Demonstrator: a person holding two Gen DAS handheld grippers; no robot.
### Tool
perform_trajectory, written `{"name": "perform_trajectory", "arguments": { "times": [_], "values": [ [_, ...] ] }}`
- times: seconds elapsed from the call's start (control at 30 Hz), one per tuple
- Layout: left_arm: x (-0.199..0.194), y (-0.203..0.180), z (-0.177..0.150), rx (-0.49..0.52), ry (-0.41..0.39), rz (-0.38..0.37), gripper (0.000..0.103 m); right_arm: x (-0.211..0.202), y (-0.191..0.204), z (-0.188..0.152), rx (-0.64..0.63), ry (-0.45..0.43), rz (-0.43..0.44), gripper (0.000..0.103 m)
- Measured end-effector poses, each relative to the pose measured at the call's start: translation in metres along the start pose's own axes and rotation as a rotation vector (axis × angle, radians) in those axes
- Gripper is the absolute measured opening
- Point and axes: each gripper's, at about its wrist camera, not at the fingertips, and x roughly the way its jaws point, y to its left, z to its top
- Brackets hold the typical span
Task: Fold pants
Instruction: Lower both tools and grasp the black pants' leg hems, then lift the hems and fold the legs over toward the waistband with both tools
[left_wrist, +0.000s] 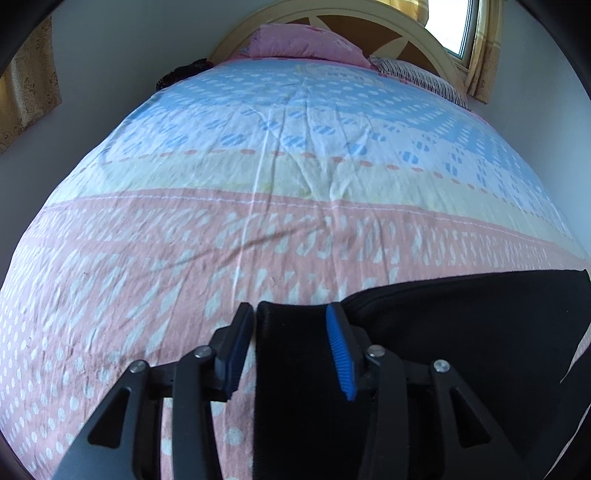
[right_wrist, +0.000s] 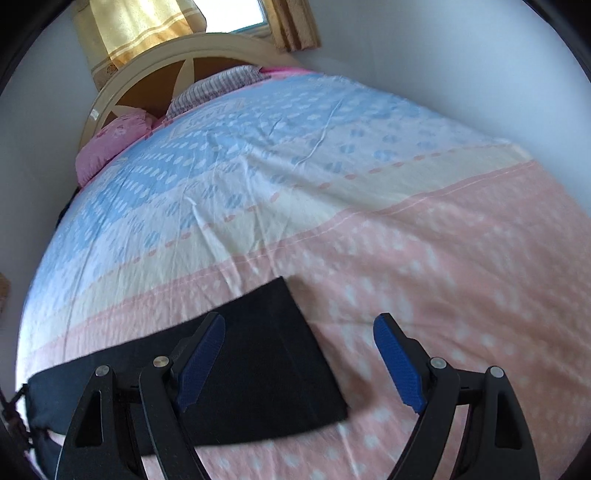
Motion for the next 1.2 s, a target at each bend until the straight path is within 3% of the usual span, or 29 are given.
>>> {"name": "perform_trajectory", "arguments": {
  "times": [0.13,0.2,0.23,0.27,0.33,0.4,0.53,0.63,0.97,1.2],
  "values": [
    [0.0,-0.001,0.001,0.018,0.002,-0.006,0.029,0.033,0.007,0.015,0.024,0.057,0.031,0.084],
    [0.0,-0.004,0.002,0.027,0.004,0.006,0.029,0.047,0.009,0.018,0.036,0.088,0.054,0.084],
    [0.001,-0.006,0.002,0.031,0.004,0.016,0.029,0.052,0.011,0.017,0.036,0.107,0.067,0.078],
    [0.001,-0.008,0.003,0.034,0.005,0.026,0.029,0.057,0.015,0.016,0.025,0.12,0.073,0.071],
    [0.001,-0.013,0.003,0.047,0.006,0.051,0.03,0.061,0.022,0.014,-0.02,0.13,0.054,0.036],
    [0.001,-0.015,0.003,0.052,0.009,0.07,0.031,0.062,0.022,0.014,-0.02,0.131,0.052,0.009],
    [0.002,-0.014,0.005,0.029,0.021,0.083,0.033,0.051,0.022,0.012,-0.025,0.103,0.072,0.008],
    [-0.003,-0.016,0.006,0.065,0.006,0.058,0.014,0.03,0.025,0.006,-0.052,0.048,0.097,0.008],
    [-0.062,-0.003,-0.004,0.043,-0.147,-0.016,0.013,-0.046,0.008,-0.02,-0.08,-0.149,0.169,0.008],
    [-0.109,0.002,-0.029,-0.001,-0.257,-0.111,0.013,-0.086,-0.015,-0.06,-0.079,-0.21,0.213,0.005]
  ]
}}
